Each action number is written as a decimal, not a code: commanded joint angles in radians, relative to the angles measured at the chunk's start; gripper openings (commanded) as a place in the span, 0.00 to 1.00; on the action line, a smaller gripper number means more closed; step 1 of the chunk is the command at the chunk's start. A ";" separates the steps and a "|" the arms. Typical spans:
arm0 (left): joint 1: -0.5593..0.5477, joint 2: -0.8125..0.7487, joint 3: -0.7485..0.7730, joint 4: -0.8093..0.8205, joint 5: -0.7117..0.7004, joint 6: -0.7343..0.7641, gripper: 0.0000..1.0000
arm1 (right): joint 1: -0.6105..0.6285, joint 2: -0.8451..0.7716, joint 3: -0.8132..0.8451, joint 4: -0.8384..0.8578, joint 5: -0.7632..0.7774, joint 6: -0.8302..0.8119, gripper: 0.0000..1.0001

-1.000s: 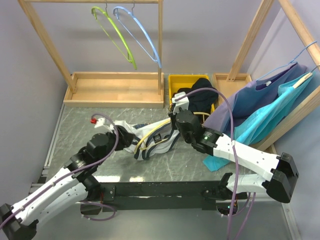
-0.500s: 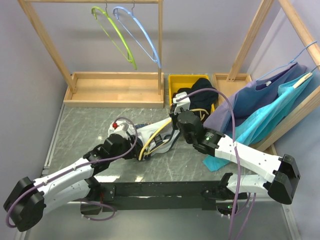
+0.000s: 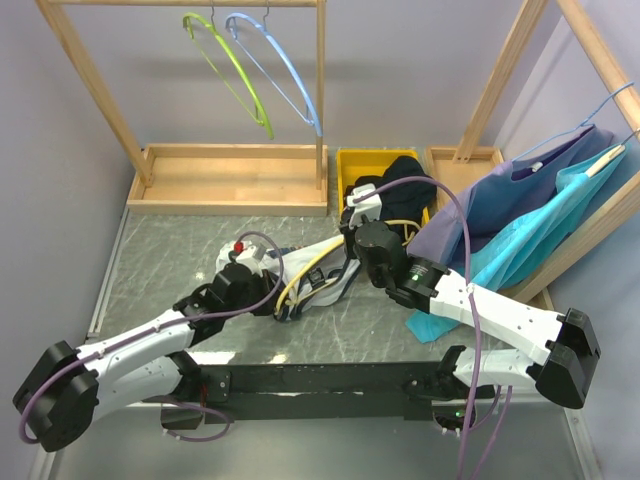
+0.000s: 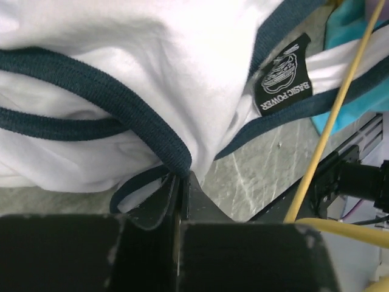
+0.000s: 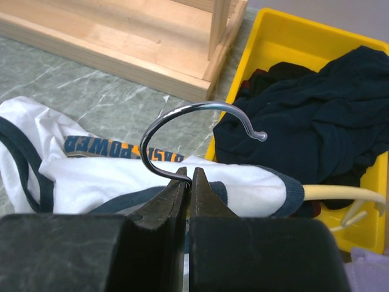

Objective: Place the tank top on the hanger

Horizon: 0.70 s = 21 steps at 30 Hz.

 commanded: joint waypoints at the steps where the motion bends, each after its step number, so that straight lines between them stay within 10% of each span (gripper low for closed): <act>1: 0.010 -0.045 0.072 0.017 -0.030 0.010 0.01 | 0.007 -0.018 0.018 0.057 0.089 -0.001 0.00; 11: 0.296 -0.333 0.025 -0.084 0.103 -0.040 0.01 | -0.003 0.050 0.050 0.068 0.255 0.036 0.00; 21: 0.325 -0.430 0.080 -0.184 0.153 -0.054 0.01 | -0.024 0.093 0.079 0.043 0.349 0.053 0.00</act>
